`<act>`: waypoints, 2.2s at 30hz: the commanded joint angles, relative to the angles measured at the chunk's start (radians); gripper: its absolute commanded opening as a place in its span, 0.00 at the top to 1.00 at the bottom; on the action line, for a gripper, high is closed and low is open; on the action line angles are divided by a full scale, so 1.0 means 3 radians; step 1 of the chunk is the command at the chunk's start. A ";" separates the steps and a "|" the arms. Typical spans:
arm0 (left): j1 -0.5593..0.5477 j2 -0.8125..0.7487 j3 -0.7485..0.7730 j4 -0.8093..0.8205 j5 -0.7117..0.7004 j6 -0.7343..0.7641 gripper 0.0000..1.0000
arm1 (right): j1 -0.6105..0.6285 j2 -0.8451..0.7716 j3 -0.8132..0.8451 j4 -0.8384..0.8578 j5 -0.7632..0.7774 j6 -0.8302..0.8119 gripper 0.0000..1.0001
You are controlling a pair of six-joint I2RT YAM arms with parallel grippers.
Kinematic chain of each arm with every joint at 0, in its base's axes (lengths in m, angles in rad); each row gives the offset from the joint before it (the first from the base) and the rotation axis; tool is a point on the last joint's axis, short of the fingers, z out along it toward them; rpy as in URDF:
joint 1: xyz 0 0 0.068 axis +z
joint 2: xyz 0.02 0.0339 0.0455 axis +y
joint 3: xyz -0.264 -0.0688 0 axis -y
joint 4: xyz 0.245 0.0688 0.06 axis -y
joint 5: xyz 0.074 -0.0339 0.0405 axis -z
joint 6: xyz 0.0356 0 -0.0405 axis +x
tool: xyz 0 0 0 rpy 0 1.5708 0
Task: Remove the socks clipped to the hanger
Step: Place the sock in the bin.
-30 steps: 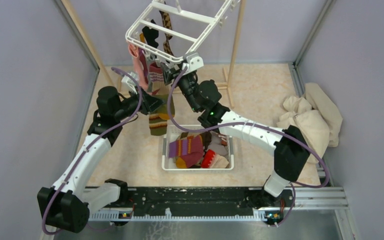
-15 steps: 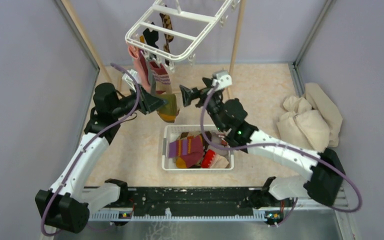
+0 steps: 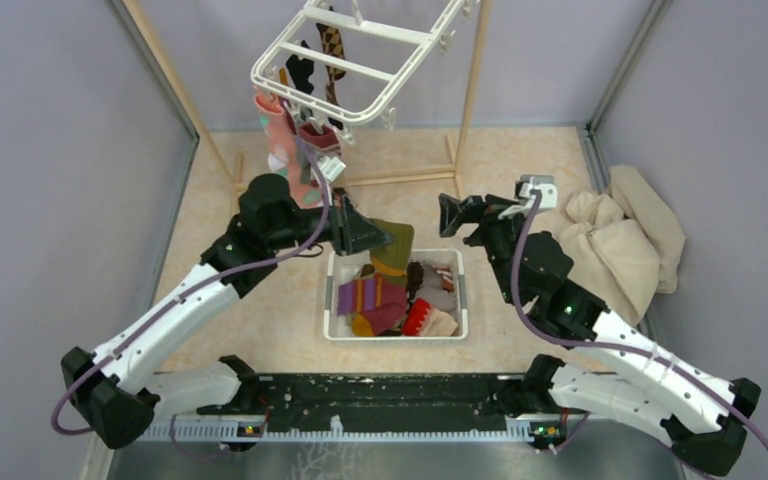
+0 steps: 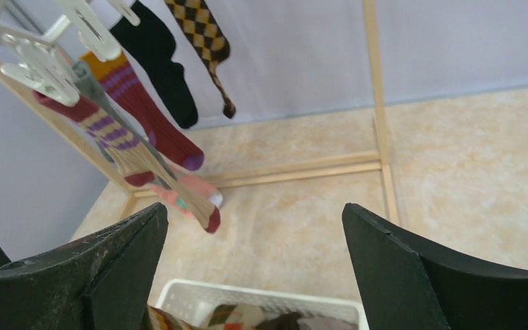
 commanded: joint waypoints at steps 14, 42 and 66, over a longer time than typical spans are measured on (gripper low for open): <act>-0.1041 0.0987 -0.0275 0.0550 -0.0880 0.0014 0.87 | -0.0022 -0.0845 -0.0121 -0.1214 0.0246 0.0433 0.01; -0.1026 0.1126 -0.0885 0.0405 -0.1137 -0.0270 0.41 | -0.0023 -0.0348 -0.0360 -0.1201 -0.0129 0.0554 0.01; -0.0861 -0.0091 -0.1093 -0.0412 -0.2267 0.0071 0.26 | -0.0268 0.1226 -0.0134 -0.1001 -0.1719 0.0691 0.85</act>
